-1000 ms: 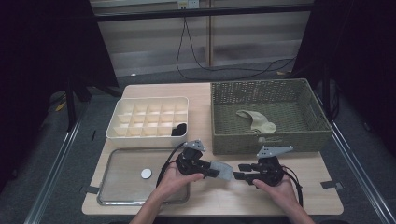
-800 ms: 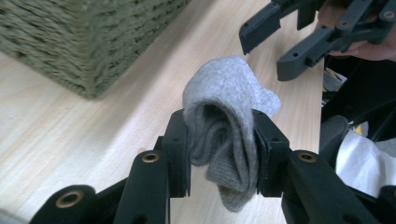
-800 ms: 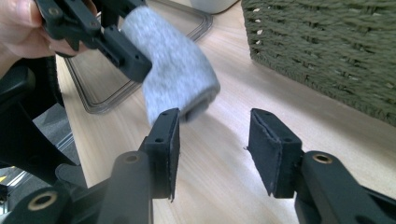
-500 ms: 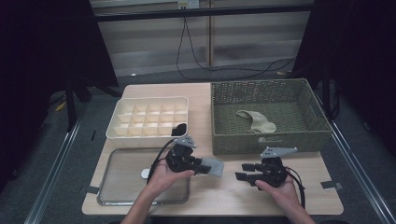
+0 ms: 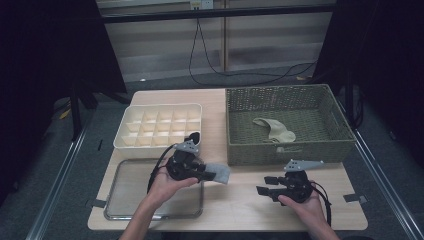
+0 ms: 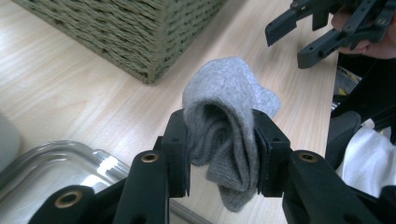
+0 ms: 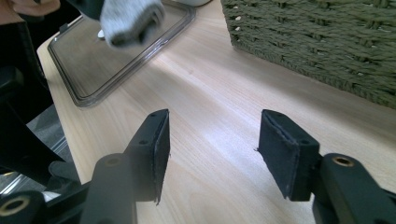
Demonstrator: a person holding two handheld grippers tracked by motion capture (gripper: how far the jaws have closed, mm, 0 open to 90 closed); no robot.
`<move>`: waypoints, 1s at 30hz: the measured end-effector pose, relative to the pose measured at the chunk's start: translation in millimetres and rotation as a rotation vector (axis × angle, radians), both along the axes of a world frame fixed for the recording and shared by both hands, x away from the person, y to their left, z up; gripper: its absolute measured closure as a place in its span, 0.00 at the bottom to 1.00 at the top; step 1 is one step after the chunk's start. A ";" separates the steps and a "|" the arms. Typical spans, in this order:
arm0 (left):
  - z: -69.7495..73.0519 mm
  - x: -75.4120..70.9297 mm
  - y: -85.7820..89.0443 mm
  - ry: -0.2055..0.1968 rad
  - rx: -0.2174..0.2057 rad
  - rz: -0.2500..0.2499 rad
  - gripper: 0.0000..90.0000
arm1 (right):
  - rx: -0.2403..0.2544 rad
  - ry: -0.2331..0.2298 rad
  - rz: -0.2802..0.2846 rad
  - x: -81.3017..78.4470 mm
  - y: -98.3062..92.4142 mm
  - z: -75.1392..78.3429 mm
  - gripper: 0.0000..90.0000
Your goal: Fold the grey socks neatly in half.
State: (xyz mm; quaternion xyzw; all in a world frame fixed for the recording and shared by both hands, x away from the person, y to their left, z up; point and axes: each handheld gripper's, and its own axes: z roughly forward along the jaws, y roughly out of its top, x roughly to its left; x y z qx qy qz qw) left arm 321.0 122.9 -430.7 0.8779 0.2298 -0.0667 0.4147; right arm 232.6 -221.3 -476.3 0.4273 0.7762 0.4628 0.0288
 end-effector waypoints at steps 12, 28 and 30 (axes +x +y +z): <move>24.2 7.3 16.1 -0.036 0.025 0.025 0.70 | -0.010 -0.003 -0.013 0.1 -2.2 0.1 0.44; 43.4 29.6 42.1 -0.064 0.050 0.067 0.70 | -0.018 0.003 -0.030 4.0 -2.9 -0.1 0.41; 46.6 33.2 48.5 -0.062 0.070 0.090 0.70 | -0.022 0.001 -0.025 3.8 -2.9 -1.0 0.41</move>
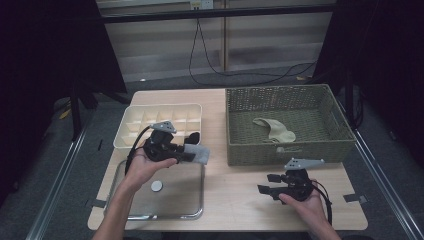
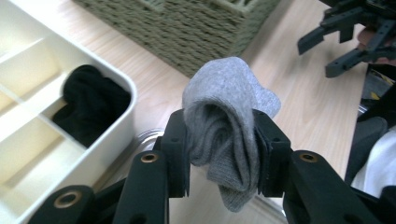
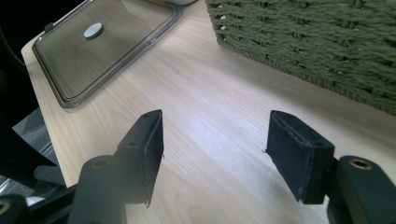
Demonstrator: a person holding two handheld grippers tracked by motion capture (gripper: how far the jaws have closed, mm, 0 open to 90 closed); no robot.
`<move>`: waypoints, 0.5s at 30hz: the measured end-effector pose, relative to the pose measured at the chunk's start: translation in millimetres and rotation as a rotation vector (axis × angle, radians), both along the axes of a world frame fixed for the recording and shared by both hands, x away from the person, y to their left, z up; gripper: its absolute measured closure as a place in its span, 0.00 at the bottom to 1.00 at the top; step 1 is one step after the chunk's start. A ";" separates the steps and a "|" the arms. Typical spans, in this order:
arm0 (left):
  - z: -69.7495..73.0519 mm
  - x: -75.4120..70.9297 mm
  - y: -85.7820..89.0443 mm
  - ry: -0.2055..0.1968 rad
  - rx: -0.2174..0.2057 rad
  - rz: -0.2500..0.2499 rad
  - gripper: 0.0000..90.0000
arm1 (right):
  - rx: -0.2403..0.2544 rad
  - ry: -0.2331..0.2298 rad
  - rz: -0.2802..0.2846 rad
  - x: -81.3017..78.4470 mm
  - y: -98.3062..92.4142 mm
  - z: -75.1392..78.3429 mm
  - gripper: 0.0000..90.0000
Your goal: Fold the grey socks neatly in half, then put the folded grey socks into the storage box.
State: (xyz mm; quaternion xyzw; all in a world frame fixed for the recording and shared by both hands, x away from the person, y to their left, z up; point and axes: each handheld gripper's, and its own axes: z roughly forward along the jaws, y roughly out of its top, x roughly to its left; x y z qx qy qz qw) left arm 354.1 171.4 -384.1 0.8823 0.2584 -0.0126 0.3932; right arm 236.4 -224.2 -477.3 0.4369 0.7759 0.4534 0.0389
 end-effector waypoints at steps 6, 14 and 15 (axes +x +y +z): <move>7.1 2.8 5.3 -0.013 0.016 0.016 0.70 | -0.001 0.000 0.008 -2.7 -0.5 0.0 0.40; 20.1 12.9 17.4 -0.014 0.045 0.043 0.70 | -0.009 0.004 0.011 -0.5 0.3 -0.3 0.40; 20.8 14.8 19.1 -0.012 0.033 0.047 0.70 | -0.009 0.005 0.006 0.0 0.2 -0.4 0.40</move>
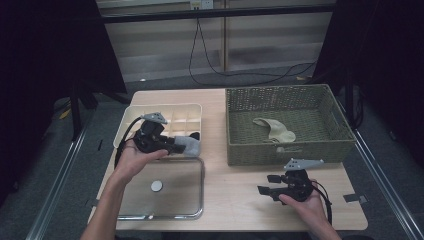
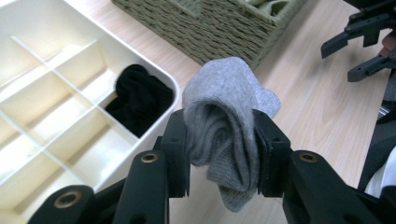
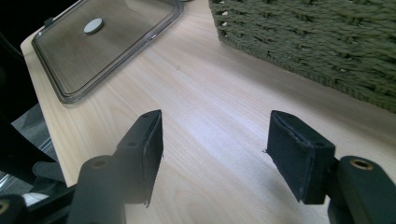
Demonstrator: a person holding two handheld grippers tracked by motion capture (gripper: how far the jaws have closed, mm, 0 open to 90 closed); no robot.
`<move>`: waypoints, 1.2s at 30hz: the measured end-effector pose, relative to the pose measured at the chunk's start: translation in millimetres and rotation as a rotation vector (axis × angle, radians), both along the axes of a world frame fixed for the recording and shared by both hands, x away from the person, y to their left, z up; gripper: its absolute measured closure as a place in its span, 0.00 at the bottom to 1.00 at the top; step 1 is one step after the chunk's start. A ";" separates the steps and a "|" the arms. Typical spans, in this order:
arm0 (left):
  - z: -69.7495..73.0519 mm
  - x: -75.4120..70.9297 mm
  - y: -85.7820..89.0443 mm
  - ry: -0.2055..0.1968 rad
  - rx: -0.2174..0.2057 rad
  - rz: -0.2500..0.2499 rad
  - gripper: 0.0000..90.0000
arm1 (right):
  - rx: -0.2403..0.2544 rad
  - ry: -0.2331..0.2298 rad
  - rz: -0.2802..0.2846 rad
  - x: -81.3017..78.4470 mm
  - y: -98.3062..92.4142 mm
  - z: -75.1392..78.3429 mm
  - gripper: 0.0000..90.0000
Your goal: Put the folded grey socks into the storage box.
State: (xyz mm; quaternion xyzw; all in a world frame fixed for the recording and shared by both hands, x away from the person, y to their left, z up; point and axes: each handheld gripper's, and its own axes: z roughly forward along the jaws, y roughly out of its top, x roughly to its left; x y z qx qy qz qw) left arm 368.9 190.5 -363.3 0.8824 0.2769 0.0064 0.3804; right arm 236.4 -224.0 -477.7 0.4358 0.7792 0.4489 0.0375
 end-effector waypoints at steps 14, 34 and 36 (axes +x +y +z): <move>23.4 12.4 15.1 -0.013 0.036 0.038 0.70 | 0.007 0.000 -0.003 -3.9 -0.6 0.3 0.39; 22.6 56.0 17.2 0.037 0.213 0.077 0.70 | -0.011 0.004 0.017 -1.6 2.4 -1.4 0.38; 19.3 58.5 15.7 0.049 0.225 0.068 0.70 | -0.006 0.005 0.014 -1.7 1.8 -1.4 0.38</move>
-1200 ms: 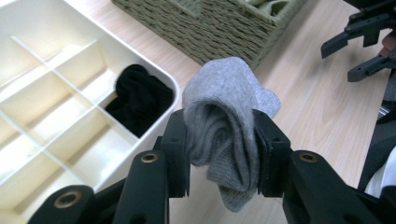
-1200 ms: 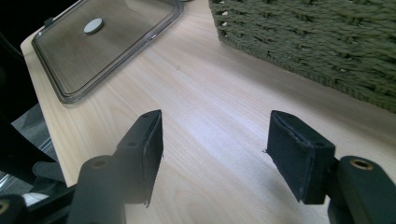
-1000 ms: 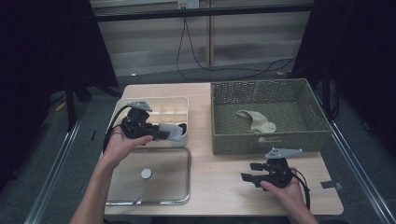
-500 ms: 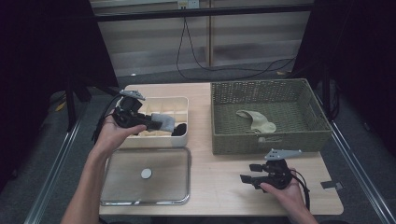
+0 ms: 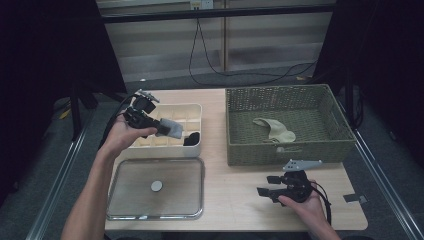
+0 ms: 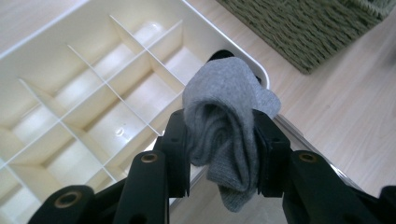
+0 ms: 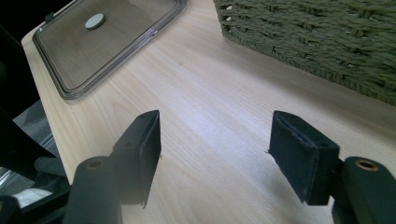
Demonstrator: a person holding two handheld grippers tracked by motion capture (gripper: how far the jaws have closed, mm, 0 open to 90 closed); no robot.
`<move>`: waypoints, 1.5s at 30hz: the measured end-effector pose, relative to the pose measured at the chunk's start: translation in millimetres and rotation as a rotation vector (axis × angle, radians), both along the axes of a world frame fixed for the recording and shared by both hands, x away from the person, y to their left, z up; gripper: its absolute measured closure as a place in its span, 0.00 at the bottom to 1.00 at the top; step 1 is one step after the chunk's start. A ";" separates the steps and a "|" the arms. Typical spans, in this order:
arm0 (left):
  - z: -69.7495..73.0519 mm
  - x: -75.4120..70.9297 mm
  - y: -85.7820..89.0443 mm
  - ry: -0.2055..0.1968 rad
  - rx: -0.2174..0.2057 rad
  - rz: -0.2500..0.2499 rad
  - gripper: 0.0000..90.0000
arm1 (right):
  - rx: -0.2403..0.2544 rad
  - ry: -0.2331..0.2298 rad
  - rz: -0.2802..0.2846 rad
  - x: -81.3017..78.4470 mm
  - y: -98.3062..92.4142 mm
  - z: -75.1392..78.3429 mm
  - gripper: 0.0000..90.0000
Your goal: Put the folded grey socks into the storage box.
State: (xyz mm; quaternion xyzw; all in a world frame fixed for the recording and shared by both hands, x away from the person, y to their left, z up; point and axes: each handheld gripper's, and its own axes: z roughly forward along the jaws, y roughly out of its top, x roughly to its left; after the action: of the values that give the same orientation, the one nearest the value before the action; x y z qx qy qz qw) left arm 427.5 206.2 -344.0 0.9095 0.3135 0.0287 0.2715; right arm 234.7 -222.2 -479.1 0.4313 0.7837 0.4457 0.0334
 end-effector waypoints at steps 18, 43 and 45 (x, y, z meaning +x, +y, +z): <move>-33.1 33.2 -1.3 0.102 0.111 0.073 0.71 | -0.006 0.017 -0.010 0.8 -1.3 -2.6 0.37; -55.5 37.0 -28.0 0.120 0.225 0.050 0.67 | -0.007 0.027 0.001 1.6 -1.3 -4.7 0.36; -54.7 37.5 -27.9 0.120 0.224 0.048 0.67 | -0.008 0.029 0.002 1.7 -1.0 -4.9 0.36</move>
State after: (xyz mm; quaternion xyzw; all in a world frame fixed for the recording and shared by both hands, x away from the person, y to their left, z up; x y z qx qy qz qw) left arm 464.9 178.3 -398.7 0.9264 0.3458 0.0156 0.1480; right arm 236.4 -223.2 -484.0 0.4367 0.7863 0.4363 0.0234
